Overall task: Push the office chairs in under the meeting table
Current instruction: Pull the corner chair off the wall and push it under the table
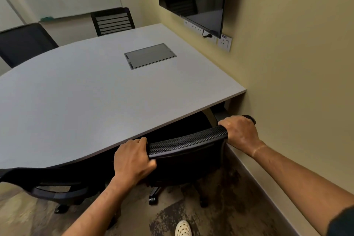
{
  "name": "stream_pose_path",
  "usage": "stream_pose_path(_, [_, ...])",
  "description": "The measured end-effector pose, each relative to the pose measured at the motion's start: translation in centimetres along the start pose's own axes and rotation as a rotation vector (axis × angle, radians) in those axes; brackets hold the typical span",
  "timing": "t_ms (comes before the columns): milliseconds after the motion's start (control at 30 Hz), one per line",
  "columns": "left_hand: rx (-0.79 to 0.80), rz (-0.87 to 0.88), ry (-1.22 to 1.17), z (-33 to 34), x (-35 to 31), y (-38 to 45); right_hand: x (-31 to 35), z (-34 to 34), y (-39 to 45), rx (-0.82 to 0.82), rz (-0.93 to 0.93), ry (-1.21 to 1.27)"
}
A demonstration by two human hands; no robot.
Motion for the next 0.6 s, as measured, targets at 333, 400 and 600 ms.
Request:
stream_pose_path(333, [-0.063, -0.09, -0.01, 1.2, -1.9, 4.2, -4.2, 1.6, 5.6, -0.129, -0.153, 0.074])
stream_pose_path(400, [-0.063, -0.109, -0.027, 1.4, -2.5, 5.1, -5.1, 1.9, 6.7, -0.141, -0.174, 0.074])
stream_pose_path(600, [-0.086, -0.127, -0.067, 1.9, -3.4, 7.7, -7.8, 3.0, 9.9, -0.132, -0.195, 0.079])
Point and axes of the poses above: each hand's wrist, its own y-axis towards the middle knuckle, its own z-axis out of the palm, x = y × z, the point moved 2 cm from there along y, towards the middle knuckle, and after that the axes turned 7 degrees about y, right-handed, at the moved point
